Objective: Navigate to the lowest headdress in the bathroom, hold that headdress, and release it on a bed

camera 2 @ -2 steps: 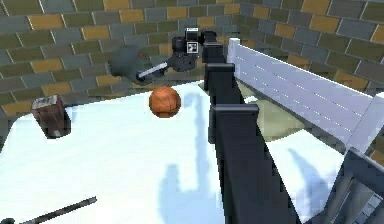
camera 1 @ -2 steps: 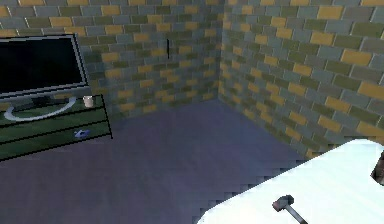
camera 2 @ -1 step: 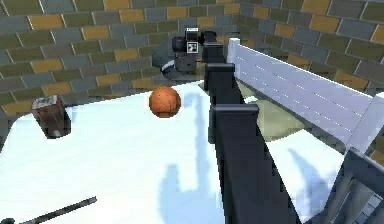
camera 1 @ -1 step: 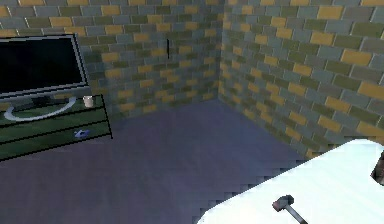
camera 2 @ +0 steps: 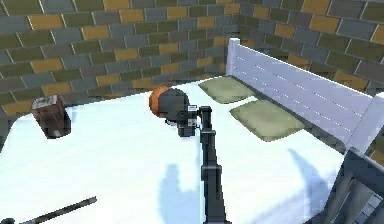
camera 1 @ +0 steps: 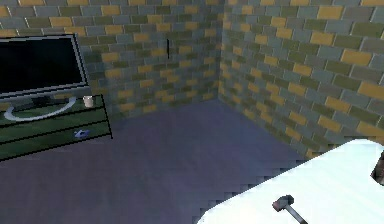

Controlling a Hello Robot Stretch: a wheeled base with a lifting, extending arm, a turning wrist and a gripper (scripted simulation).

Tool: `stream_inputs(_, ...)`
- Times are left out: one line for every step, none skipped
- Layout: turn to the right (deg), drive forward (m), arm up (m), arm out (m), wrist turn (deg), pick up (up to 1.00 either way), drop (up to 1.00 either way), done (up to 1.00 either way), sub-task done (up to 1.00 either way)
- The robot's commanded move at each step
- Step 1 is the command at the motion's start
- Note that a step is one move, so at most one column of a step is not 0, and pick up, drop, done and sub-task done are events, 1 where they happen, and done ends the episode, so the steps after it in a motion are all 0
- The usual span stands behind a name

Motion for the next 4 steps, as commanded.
stream_inputs(0.0, 0.0, -0.32, 0.0, 0.0, 0.0, 0.0, 0.0, 0.0)
stream_inputs(0.0, 0.0, 0.0, 0.0, 0.0, 0.0, 1.0, 0.0, 0.0)
stream_inputs(0.0, 0.0, 0.1, 0.0, 0.0, 0.0, 0.0, 0.0, 0.0)
stream_inputs(0.0, 0.0, 0.0, -0.08, 0.0, 0.0, 0.0, 0.0, 0.0)
